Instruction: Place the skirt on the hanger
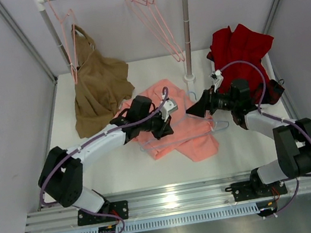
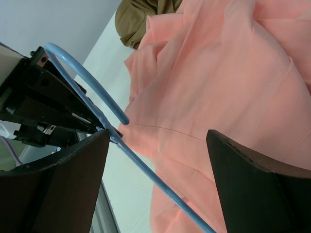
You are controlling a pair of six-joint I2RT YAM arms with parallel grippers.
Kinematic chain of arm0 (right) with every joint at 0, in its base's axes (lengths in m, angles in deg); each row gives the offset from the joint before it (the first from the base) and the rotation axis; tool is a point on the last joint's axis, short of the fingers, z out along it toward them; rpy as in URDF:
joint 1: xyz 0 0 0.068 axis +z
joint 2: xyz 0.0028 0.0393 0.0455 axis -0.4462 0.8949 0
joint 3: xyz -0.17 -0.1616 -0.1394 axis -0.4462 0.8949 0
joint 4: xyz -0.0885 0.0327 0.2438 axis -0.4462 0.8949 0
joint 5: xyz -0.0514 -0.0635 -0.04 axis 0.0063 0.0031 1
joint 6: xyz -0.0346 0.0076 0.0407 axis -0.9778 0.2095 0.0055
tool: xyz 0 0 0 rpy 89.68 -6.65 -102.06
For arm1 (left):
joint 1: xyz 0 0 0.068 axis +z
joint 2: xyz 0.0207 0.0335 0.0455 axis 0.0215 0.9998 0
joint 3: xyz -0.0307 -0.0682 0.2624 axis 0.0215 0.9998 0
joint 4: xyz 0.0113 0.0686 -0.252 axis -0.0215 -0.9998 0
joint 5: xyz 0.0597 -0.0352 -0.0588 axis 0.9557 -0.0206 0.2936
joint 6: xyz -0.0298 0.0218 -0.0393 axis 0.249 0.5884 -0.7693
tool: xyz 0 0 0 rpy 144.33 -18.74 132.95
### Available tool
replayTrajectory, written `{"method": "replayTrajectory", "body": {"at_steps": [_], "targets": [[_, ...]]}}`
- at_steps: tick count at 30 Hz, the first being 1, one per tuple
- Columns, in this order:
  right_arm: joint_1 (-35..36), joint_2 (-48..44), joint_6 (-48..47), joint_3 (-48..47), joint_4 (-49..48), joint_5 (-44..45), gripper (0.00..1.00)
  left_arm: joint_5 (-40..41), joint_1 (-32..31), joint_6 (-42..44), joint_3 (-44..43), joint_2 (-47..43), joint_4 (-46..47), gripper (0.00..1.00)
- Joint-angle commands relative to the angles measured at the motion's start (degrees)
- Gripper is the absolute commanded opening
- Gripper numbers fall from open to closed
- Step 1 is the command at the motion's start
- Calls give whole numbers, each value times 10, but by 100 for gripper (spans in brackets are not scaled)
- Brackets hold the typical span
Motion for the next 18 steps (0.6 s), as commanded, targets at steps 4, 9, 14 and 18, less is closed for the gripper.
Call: {"method": "replayTrajectory", "body": {"at_steps": [4, 9, 14, 18], "targets": [[22, -3, 12, 6, -67, -54, 88, -41, -10, 25, -22, 12, 3, 0], [28, 12, 18, 15, -86, -58, 87, -44, -15, 30, -24, 5, -7, 0], [40, 25, 22, 14, -100, -69, 86, -51, -15, 32, -23, 2, -7, 0], [43, 18, 21, 22, -93, -76, 83, -53, -15, 34, -27, 7, -9, 0]]}}
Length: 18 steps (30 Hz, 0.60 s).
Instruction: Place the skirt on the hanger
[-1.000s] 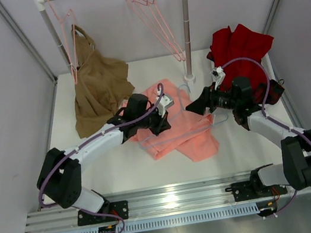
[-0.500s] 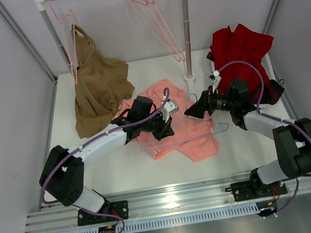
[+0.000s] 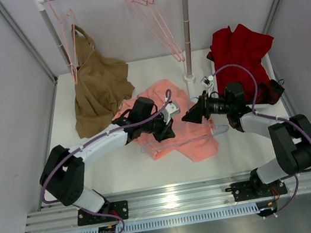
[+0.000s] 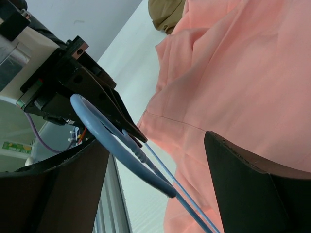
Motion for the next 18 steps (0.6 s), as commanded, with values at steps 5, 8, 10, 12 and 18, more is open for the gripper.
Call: {"method": "replayTrajectory", "body": {"at_steps": [5, 8, 10, 12, 18], "targets": [[8, -28, 3, 22, -30, -20, 64, -33, -5, 23, -33, 0, 1, 0], [8, -34, 1, 28, -23, -19, 52, -29, -5, 25, -37, 4, -4, 0], [9, -41, 2, 33, -24, -15, 49, -24, -5, 28, -39, 7, -6, 0], [8, -49, 4, 35, -22, -15, 46, -18, -4, 28, -37, 11, -10, 0], [10, -65, 6, 39, -16, -13, 41, -1, -4, 30, -50, 31, -27, 0]]}}
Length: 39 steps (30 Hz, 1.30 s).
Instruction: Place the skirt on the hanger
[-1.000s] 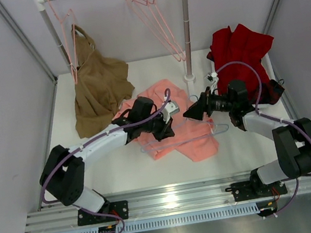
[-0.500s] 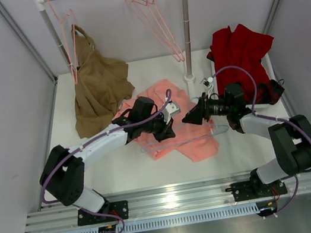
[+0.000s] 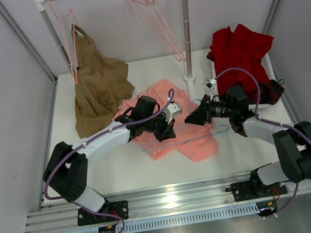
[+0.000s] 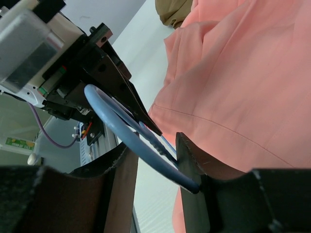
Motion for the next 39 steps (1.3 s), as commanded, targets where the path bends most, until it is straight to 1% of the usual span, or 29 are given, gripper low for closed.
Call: {"method": "replayTrajectory", "body": {"at_steps": [1, 8, 14, 15, 17, 20, 22, 23, 24, 28, 29, 31, 32, 34, 39], "targets": [[3, -24, 1, 3, -13, -10, 41, 2, -2, 19, -29, 10, -4, 0], [13, -20, -19, -1, 9, -2, 40, -10, 3, 18, -32, 10, -9, 0], [35, -30, -66, -12, 74, 41, 33, -31, 9, 20, -37, 13, -16, 0], [37, -29, -69, -12, 74, 40, 29, -32, 9, 21, -37, 11, -17, 0], [40, -26, -71, -15, 77, 39, 29, -33, 8, 20, -37, 8, -18, 0], [52, -29, -74, -15, 85, 37, 23, -37, 9, 19, -38, 7, -22, 0], [59, -33, -77, -16, 92, 38, 23, -39, 8, 19, -36, 6, -22, 0], [64, -42, -78, -14, 99, 39, 19, -40, 8, 19, -37, 6, -23, 0], [65, -47, -78, -12, 101, 38, 18, -42, 8, 19, -38, 6, -25, 0], [76, -76, -69, -1, 103, 35, 16, -43, 9, 19, -37, 1, -29, 0], [81, -84, -71, 1, 117, 38, 12, -42, 9, 20, -37, 0, -30, 0], [91, -106, -77, 1, 132, 49, 10, -43, 10, 21, -36, -3, -32, 0], [95, -112, -76, 1, 140, 50, 3, -43, 11, 22, -38, -4, -33, 0], [103, -126, -70, 1, 147, 54, 0, -44, 15, 20, -38, -7, -36, 0], [117, -156, -67, -1, 165, 56, 0, -33, 38, 16, -42, -18, -35, 0]]}}
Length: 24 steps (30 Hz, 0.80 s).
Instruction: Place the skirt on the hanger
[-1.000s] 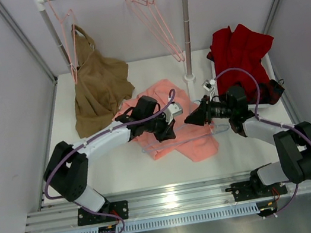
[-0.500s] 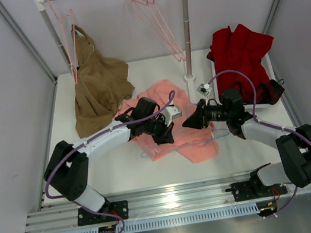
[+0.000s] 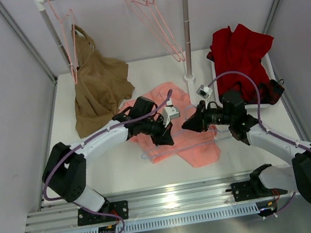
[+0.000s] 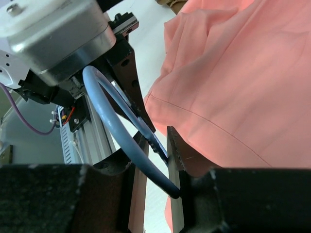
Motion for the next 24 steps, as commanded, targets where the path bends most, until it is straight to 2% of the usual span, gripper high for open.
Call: {"method": "replayTrajectory", "body": {"at_steps": [1, 8, 12, 13, 16, 18, 19, 22, 24], "targets": [[27, -40, 26, -1, 5, -64, 0, 47, 27, -8, -31, -23, 55, 0], [50, -89, 27, -20, 48, -35, 0, 125, 34, -16, -41, -9, 59, 0], [58, -106, 18, -29, 82, -8, 0, 127, 35, -15, -38, -7, 65, 0], [58, -107, 15, -32, 90, -4, 5, 122, 35, -10, -35, -11, 70, 0], [54, -112, -3, -34, 107, 12, 40, 98, 35, -8, 9, -42, 110, 0], [38, -109, 8, -34, 93, -10, 53, 88, 35, -4, 12, -57, 119, 0], [34, -108, 10, -36, 92, -14, 65, 87, 35, -3, 11, -59, 118, 0], [15, -108, 11, -44, 99, -22, 77, 80, 36, -2, 14, -66, 119, 0], [-6, -112, 10, -55, 113, -27, 81, 76, 35, -3, 15, -67, 119, 0]]}}
